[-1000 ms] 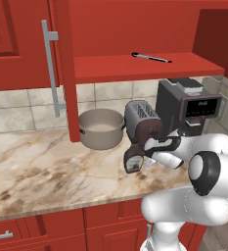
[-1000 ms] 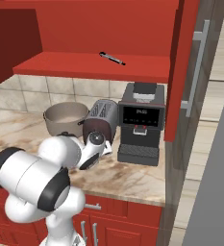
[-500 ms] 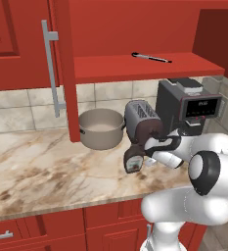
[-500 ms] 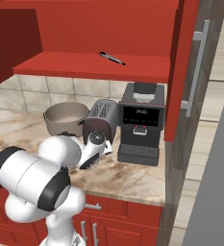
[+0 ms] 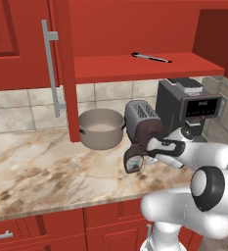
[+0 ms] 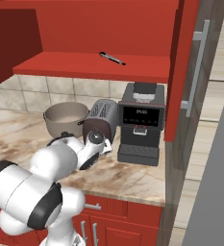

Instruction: Pick the shaker and syrup bottle from the counter and place them in the cabinet.

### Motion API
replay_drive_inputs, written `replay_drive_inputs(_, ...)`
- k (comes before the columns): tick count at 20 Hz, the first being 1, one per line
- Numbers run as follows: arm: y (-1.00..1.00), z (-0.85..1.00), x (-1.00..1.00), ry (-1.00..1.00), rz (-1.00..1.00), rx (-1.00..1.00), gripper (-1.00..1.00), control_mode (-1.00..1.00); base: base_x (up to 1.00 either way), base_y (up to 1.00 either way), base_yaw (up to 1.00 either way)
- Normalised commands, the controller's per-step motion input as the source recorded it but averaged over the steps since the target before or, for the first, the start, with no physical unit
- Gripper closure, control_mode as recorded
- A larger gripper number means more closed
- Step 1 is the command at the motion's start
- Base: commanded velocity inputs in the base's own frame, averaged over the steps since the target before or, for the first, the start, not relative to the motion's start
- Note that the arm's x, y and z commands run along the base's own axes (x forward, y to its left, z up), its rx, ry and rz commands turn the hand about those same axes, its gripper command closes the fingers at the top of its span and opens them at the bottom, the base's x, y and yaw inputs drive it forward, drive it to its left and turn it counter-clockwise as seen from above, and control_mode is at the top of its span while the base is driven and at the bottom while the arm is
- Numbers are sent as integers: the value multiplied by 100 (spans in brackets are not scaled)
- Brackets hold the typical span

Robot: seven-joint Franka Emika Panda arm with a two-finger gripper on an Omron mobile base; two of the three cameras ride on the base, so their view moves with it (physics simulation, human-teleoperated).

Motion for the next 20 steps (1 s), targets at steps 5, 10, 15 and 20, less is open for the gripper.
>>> replay_drive_inputs(5,0,44,-5,2,0,0,100,-100,0,0,0)
replay_drive_inputs(10,0,40,-12,2,-1,0,100,-100,0,0,0)
replay_drive_inputs(15,0,30,-32,-1,-3,0,100,-100,0,0,0)
replay_drive_inputs(20,0,42,-27,0,-3,0,100,-100,0,0,0)
